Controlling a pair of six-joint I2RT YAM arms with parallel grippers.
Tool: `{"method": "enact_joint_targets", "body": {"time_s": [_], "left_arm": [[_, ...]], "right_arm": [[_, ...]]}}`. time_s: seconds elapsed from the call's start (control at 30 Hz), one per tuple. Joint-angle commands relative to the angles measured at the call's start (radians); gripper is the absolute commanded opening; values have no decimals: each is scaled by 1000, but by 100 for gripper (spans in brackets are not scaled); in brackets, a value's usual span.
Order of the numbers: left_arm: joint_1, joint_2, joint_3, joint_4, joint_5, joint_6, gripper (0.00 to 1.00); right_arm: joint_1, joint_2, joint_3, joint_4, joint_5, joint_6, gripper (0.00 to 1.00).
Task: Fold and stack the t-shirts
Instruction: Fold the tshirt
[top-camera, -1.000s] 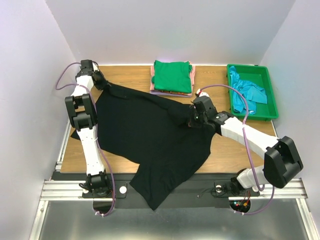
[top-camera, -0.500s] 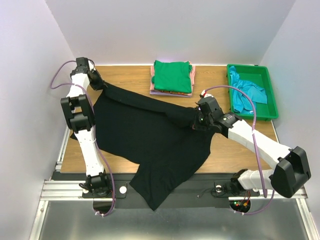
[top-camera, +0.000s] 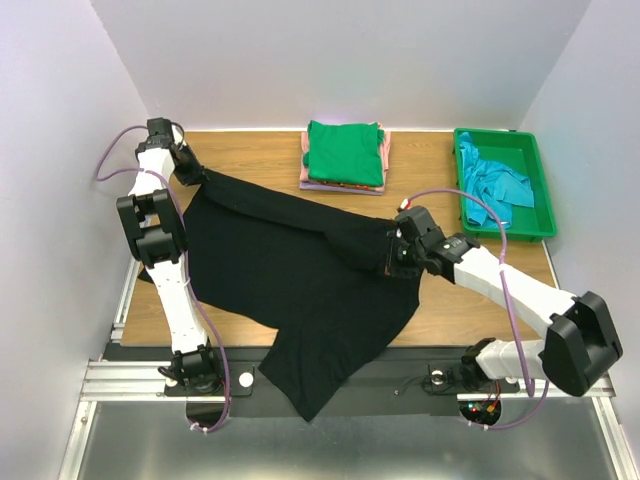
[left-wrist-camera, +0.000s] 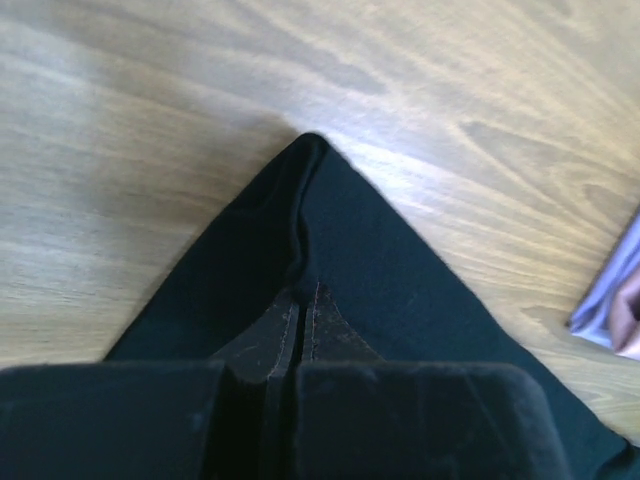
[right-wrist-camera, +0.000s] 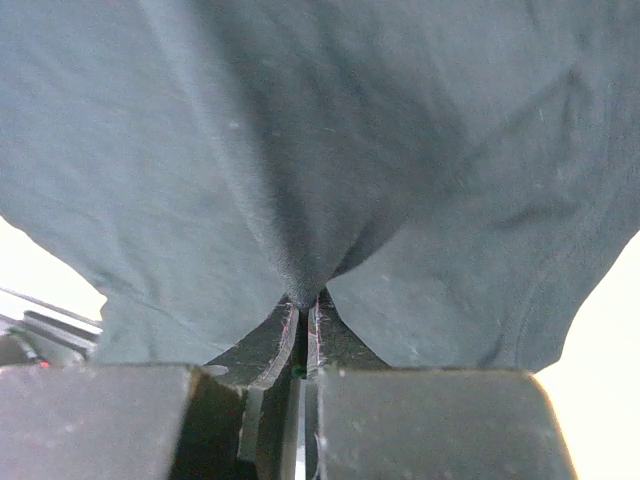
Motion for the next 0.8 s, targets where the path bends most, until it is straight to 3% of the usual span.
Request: {"method": "enact_joint_targets", "body": {"time_s": [0.0,0.2,0.3,0.37,0.4,0.43,0.5,0.53,0.6,0.77], "left_arm": [[9,-44,-35,3,-22,25,15],[15,-69,-41,-54,-181,-19,44],[16,-98,-39,-71,-241,-49,47],[16,-127,-54,-74,-263,-67,49],[15,-151,-67,-76,-279,-72,50],[7,-165,-79,-82,-301,-73,50],[1,-194,-94,-86,-354,-81,54],[1,-228,-104,-80,-355,-73,98],[1,-260,-133,-67,-346,-73,98],[-30,-356,-246,78,-163,-72,98]], "right_arm": [[8,42,-48,10,48,43,3],[9,111,-97,64,-47,31,18],[9,94,-120,61,-18,35,34],[8,85,-120,55,26,25,58],[8,76,-116,48,32,17,92],[8,71,-111,45,39,-1,100],[9,59,-87,39,51,-6,100],[8,40,-76,33,54,-23,100],[8,25,-44,32,91,-33,100],[3,57,16,33,238,8,100]]}}
